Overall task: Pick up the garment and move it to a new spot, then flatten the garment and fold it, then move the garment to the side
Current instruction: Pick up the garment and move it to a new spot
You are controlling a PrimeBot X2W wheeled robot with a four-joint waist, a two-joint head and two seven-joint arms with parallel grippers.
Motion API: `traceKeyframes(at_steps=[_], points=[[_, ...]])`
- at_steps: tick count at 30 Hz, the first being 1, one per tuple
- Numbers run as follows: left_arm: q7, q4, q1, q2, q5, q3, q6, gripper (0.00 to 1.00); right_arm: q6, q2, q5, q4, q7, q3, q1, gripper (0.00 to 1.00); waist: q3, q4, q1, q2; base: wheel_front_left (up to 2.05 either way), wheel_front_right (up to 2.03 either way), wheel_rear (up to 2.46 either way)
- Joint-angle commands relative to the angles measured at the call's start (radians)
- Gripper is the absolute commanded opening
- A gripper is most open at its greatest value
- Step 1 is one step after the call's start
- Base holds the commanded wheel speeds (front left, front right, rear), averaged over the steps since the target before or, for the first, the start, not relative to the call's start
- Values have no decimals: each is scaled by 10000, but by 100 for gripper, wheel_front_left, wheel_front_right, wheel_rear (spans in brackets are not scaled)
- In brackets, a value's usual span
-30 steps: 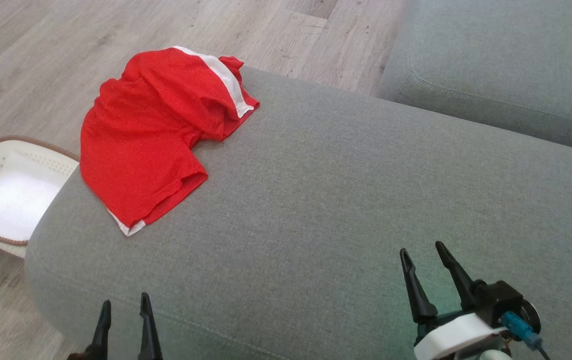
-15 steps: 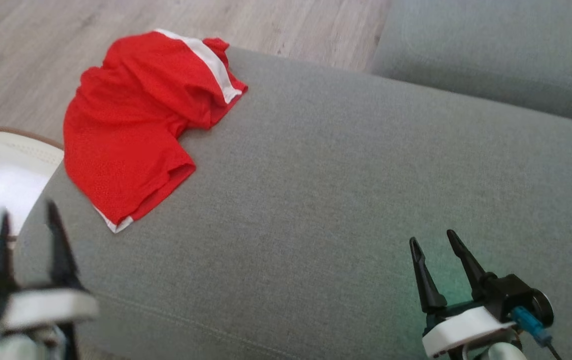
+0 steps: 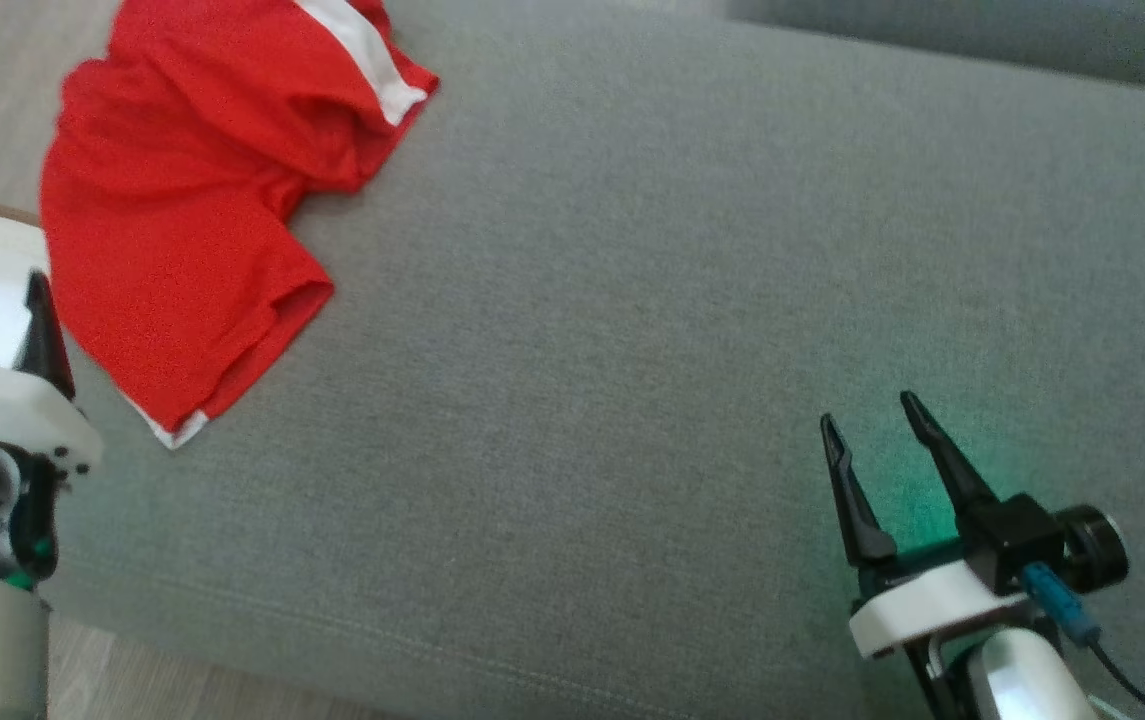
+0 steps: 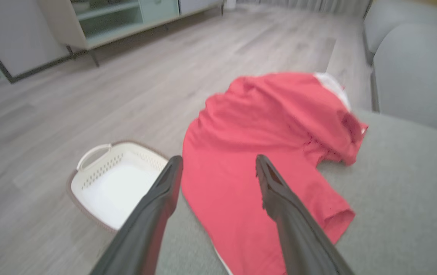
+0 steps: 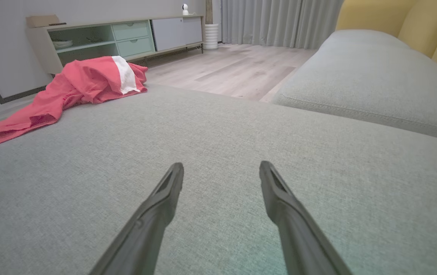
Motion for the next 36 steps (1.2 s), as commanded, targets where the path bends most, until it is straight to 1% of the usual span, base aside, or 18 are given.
traceKeyframes(at_steps=[1, 5, 10, 20, 21, 22, 23, 24, 25, 29, 36], points=[[107, -31, -521, 508, -65, 307, -17, 100, 39, -72, -123, -383, 28, 196, -326, 100, 430, -221, -2, 0, 0, 0, 0], [621, 1327, -969, 365, -283, 89, -209, 100, 39, -72, -419, -723, 237, 116, -417, 100, 960, -354, -2, 0, 0, 0, 0], [1105, 2591, -1419, 152, -654, -38, -449, 100, 39, -72, -668, -1089, 419, -19, -463, 100, 1444, -437, -2, 0, 0, 0, 0], [1814, 4044, -2073, -36, -1166, -218, -730, 100, 39, -72, -890, -1641, 616, -195, -551, 100, 2095, -504, -2, 0, 0, 0, 0], [1856, 4133, -2119, -69, -1208, -253, -759, 94, 39, -72, -901, -1668, 625, -210, -556, 100, 2126, -503, -2, 0, 0, 0, 0], [1877, 4200, -2164, -96, -1253, -280, -788, 56, 39, -72, -906, -1687, 633, -225, -560, 100, 2150, -503, -2, 0, 0, 0, 0], [1869, 4249, -2207, -111, -1284, -312, -815, 33, 39, -72, -908, -1702, 640, -237, -564, 100, 2169, -502, -2, 0, 0, 0, 0], [1842, 4286, -2247, -121, -1306, -346, -839, 15, 39, -72, -909, -1711, 645, -247, -570, 100, 2179, -501, -2, 0, 0, 0, 0], [1780, 4300, -2287, -117, -1308, -389, -861, 0, 39, -72, -904, -1710, 647, -257, -576, 100, 2179, -503, -2, 0, 0, 0, 0], [1457, 4292, -2450, 10, -1249, -541, -917, 0, 39, -72, -803, -1631, 594, -287, -622, 100, 2069, -509, -2, 0, 0, 0, 0], [782, 4080, -2753, 493, -1028, -676, -951, 0, 39, -72, -544, -1314, 394, -269, -687, 100, 1656, -552, -2, 0, 0, 0, 0]])
